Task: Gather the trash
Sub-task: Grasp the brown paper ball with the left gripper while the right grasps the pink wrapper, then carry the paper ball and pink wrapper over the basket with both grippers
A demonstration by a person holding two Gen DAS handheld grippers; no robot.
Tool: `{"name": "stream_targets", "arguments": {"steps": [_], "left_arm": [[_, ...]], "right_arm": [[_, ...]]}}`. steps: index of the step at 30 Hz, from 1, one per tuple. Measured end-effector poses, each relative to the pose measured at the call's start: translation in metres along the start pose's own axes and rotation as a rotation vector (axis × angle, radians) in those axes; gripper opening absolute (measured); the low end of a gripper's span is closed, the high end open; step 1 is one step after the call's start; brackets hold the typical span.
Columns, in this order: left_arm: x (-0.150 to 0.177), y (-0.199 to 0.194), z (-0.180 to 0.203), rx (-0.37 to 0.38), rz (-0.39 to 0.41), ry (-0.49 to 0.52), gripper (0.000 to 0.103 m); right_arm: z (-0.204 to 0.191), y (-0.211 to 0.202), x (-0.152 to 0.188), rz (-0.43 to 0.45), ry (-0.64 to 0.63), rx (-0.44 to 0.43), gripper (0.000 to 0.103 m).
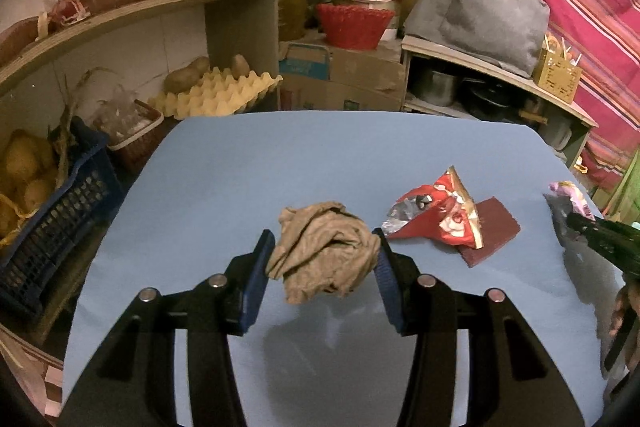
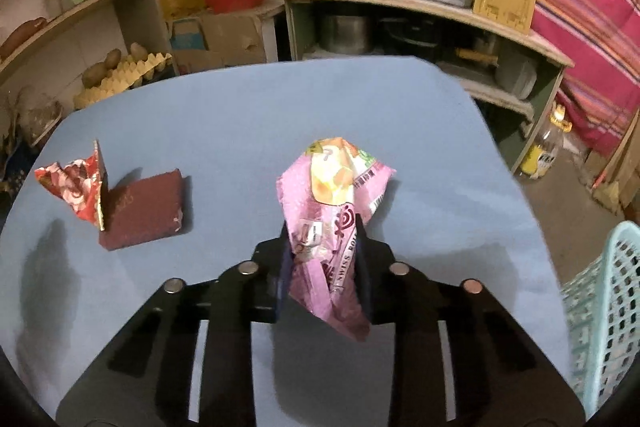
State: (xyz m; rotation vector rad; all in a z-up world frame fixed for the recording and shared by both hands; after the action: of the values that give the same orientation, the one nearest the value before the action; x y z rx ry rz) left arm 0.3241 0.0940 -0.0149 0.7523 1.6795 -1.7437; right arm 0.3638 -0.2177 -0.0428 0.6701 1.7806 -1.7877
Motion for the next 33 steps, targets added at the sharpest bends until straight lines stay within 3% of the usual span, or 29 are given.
{"name": "stream_targets", "arguments": {"steps": [7, 16, 22, 33], "left_arm": [[-0.001, -0.013, 0.028, 0.017, 0.033, 0.035, 0.049], [-0.003, -0.035, 0.084, 0.082, 0.092, 0.074, 0.049], [0.002, -0.051, 0.144, 0.144, 0.126, 0.130, 0.049], [0.025, -0.057, 0.283, 0.292, 0.105, 0.281, 0.049]], "right_arm": [[0.022, -0.038, 0.005, 0.052, -0.038, 0.036, 0.023], [0.095, -0.097, 0.029, 0.116, 0.042, 0.068, 0.023], [0.145, -0.137, 0.049, 0.151, 0.080, 0.123, 0.023], [0.263, -0.168, 0.100, 0.111, 0.228, 0.191, 0.023]]}}
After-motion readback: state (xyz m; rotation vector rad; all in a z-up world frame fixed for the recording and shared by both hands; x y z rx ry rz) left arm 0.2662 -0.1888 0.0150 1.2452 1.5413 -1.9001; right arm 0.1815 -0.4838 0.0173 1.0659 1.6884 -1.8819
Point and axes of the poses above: each gripper's, at about its wrist camera, not at the fingertips, and y roughly the way its jaws point, z to its right, x to its underside, the point moved 1 cm from there along y, roughly the way its jaws point, and after that the axes turned 1 degree about -z, right-handed, at the moved point
